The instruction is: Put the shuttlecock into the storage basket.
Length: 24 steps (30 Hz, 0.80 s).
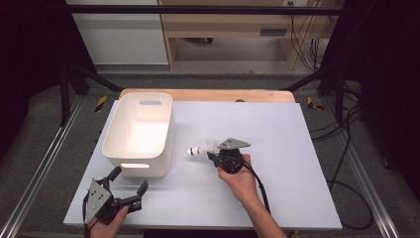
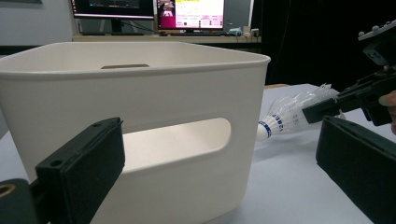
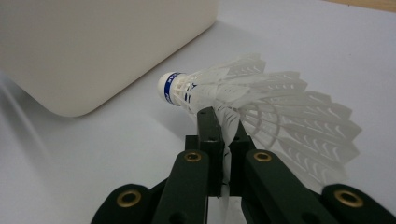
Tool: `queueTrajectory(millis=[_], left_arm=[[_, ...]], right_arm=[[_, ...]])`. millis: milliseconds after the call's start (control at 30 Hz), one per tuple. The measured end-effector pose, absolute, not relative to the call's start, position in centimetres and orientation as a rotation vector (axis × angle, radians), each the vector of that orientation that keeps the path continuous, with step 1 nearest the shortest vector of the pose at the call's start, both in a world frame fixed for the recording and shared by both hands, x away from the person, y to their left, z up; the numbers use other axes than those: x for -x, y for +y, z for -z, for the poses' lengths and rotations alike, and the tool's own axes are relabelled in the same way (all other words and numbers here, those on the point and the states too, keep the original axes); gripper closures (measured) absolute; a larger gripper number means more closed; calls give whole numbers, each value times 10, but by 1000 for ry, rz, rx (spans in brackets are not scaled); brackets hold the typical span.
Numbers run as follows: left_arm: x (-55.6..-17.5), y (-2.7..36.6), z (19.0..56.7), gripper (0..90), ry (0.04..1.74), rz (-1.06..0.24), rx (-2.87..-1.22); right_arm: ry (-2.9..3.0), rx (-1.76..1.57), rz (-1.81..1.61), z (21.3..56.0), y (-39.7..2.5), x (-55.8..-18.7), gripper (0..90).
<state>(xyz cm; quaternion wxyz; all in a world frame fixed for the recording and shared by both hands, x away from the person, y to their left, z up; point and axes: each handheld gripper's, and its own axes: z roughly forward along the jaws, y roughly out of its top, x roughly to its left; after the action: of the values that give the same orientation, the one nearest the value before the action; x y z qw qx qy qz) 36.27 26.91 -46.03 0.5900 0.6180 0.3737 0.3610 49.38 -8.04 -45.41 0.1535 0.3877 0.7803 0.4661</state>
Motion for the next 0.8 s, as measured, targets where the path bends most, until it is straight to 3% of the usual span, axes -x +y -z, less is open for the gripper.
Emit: queueTrajectory(millis=[800], left_arm=[[-362,273,461,14,888,-860,-1435]], right_arm=[[2220,-1035,-1398,411,-98,-491,896]])
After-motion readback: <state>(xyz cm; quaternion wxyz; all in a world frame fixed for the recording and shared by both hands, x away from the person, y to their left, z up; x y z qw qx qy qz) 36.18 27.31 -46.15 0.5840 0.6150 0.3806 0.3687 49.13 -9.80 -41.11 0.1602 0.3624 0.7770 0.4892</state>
